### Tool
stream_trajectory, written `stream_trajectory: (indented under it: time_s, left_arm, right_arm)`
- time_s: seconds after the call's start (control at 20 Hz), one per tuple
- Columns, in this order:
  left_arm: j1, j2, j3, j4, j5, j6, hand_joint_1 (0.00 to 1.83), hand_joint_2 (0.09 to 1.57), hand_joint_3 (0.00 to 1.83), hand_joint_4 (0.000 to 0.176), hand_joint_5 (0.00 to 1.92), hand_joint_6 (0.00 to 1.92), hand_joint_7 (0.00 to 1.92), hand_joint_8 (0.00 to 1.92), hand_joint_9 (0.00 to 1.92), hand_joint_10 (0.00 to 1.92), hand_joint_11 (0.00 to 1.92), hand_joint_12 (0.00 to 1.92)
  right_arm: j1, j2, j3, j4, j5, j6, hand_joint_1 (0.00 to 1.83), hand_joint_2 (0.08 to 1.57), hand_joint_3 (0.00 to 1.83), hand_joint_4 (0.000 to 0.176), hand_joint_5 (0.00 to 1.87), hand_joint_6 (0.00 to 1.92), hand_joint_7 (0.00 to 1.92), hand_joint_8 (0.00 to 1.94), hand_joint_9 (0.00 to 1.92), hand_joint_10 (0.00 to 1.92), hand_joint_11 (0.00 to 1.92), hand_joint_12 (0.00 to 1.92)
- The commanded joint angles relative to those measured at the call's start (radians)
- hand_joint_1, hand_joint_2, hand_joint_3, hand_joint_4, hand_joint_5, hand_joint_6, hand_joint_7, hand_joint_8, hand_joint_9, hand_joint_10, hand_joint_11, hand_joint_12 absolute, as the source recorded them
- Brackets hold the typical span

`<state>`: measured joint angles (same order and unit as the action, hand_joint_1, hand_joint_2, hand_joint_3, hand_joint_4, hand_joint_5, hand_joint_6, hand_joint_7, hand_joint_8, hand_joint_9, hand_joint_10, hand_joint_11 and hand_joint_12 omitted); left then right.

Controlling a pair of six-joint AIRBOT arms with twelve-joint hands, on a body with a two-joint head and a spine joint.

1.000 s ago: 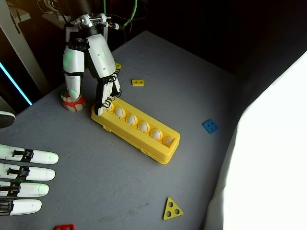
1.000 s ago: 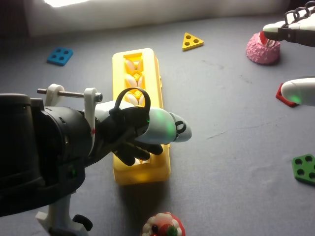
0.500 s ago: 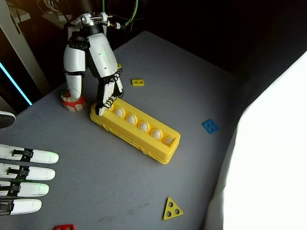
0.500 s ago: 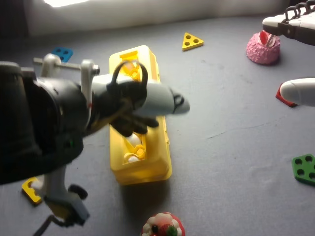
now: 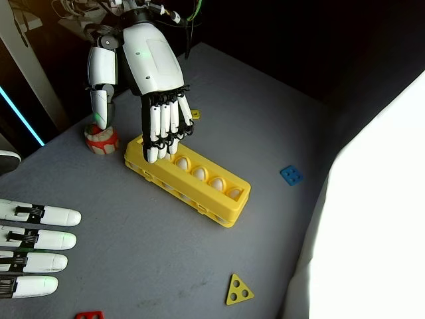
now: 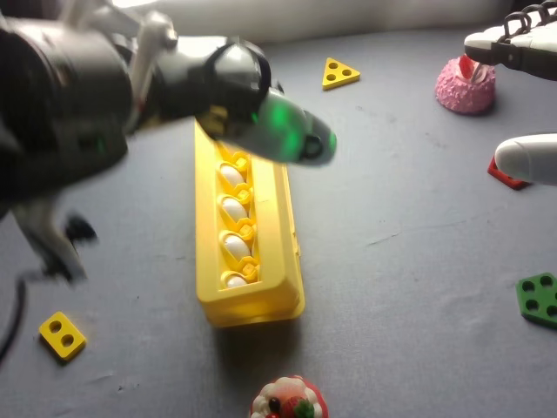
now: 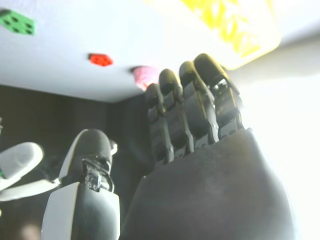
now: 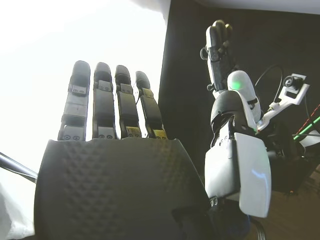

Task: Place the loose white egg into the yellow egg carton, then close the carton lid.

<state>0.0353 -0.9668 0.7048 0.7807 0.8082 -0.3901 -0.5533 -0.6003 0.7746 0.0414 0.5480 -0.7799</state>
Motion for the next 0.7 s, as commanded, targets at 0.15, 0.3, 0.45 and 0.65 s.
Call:
stream_trajectory:
  time_s: [0.15,0.3,0.45,0.65]
  left_arm:
    - [-0.086,0.005,0.03,-0.007,-0.054,0.301,0.36,1.3,0.0,0.002,0.5,0.01,0.49,0.0,0.33,0.0,0.0,0.96]
    - [-0.119,0.016,0.034,-0.032,-0.036,0.383,0.37,1.3,0.0,0.008,0.49,0.0,0.47,0.0,0.31,0.01,0.0,0.91]
    - [-0.138,0.031,0.031,-0.053,-0.019,0.397,0.32,1.32,0.0,0.004,0.48,0.0,0.44,0.0,0.27,0.0,0.0,0.78]
    - [-0.166,0.042,0.038,-0.053,-0.005,0.434,0.31,1.32,0.0,0.0,0.49,0.0,0.45,0.0,0.27,0.0,0.0,0.77]
  right_arm:
    - [0.008,0.007,0.0,0.008,0.123,0.004,0.1,1.16,0.0,0.0,0.21,0.02,0.22,0.01,0.18,0.01,0.0,0.48]
    - [0.008,0.007,0.0,0.008,0.124,0.003,0.09,1.16,0.0,0.0,0.21,0.01,0.24,0.01,0.19,0.01,0.0,0.54]
    - [0.008,0.007,0.0,0.008,0.124,0.003,0.09,1.17,0.0,0.0,0.21,0.0,0.24,0.0,0.2,0.01,0.0,0.61]
    - [0.008,0.007,0.0,0.008,0.125,0.003,0.09,1.16,0.0,0.0,0.24,0.01,0.23,0.0,0.2,0.0,0.0,0.58]
